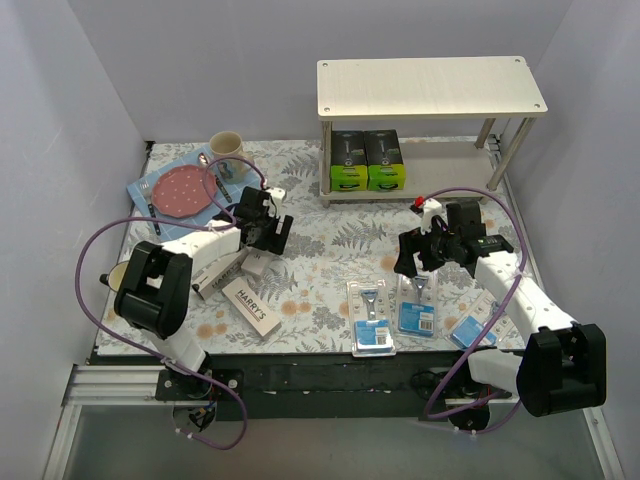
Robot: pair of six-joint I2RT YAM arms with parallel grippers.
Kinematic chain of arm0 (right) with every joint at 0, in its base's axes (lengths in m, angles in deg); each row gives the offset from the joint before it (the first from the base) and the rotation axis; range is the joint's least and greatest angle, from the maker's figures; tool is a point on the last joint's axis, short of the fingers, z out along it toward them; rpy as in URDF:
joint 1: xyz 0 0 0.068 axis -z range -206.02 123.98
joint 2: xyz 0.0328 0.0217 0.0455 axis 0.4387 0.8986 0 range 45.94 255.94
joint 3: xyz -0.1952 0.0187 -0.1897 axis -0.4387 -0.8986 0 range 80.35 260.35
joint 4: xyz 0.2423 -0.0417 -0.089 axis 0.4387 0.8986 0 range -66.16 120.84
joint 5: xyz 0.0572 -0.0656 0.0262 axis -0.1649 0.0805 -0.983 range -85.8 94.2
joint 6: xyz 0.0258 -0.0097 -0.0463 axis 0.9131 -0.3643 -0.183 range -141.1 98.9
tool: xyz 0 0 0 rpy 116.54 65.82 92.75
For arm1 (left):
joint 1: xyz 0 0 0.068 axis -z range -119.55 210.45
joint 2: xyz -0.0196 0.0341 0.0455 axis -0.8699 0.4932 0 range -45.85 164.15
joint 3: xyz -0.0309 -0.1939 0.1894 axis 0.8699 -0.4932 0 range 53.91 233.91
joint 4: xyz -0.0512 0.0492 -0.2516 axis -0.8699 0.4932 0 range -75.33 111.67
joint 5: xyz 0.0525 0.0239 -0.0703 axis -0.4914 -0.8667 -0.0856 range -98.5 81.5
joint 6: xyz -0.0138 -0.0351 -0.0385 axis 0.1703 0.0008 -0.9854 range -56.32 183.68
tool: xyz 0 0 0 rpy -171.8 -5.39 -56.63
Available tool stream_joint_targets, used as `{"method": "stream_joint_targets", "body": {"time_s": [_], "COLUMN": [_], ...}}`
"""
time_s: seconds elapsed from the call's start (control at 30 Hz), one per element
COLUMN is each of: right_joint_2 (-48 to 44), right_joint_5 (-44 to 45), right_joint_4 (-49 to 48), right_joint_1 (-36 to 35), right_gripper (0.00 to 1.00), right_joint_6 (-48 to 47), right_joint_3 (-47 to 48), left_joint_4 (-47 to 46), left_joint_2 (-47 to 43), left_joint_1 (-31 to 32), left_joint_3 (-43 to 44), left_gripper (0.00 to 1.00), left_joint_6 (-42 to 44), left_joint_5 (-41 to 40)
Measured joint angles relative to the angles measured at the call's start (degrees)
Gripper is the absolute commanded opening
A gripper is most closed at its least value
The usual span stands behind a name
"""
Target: Place and organize the shaving razors onto the shelf
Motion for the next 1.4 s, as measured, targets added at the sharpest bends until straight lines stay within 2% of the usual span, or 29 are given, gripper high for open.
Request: {"method": "stream_joint_targets", "body": {"time_s": [0.23,0.4,0.6,0.67,0.7,0.87,1.03,1.13,1.3,1.4], "right_joint_2": [1.4,4.9,6.2,7.7,8.5,9.9,9.5,11.5,19.9,25.9], "right_joint_5": [-3.5,-9.6,-13.8,-14.7,-14.9,-14.9,-13.6,-12.9,-11.7,-11.1], "right_joint_4": [0.3,1.8,3.5,4.7,5.3,7.5,4.8,2.6,-0.9,-1.1], "right_joint_1": [0.0,0.0,-0.1,-0.2,-0.5,-3.5,-11.7,-17.3,-22.2,-24.1], "right_gripper": [0.90,0.89,0.88,0.88,0.88,0.94,0.98,0.98,0.98,0.98], "right_joint_6": [-5.7,-16.1,-29.4,-32.8,-34.3,-41.0,-47.3,-49.8,-52.0,-53.2], "right_joint_3": [2.0,9.5,13.6,14.1,14.2,13.6,10.2,10.0,12.8,16.7], "left_joint_4": [0.2,0.1,0.8,1.2,1.2,0.1,-0.1,0.7,2.6,3.0], "left_joint_2": [2.2,2.2,2.0,1.8,1.7,-1.1,-9.9,-18.1,-28.0,-29.5], "left_joint_1": [0.0,1.1,7.5,9.9,10.8,13.9,13.8,13.7,12.5,6.5], "left_joint_3": [-0.4,-0.4,-0.5,-0.7,-0.8,-3.6,-4.8,-4.5,-2.9,-2.3], "left_gripper": [0.44,0.41,0.41,0.43,0.53,0.74,0.86,0.86,0.86,0.86], "left_joint_6": [2.0,5.1,14.4,18.7,20.6,30.3,31.0,27.3,19.3,15.1], "left_joint_5": [2.6,6.5,14.8,17.0,17.8,20.2,20.0,19.9,17.8,16.0]}}
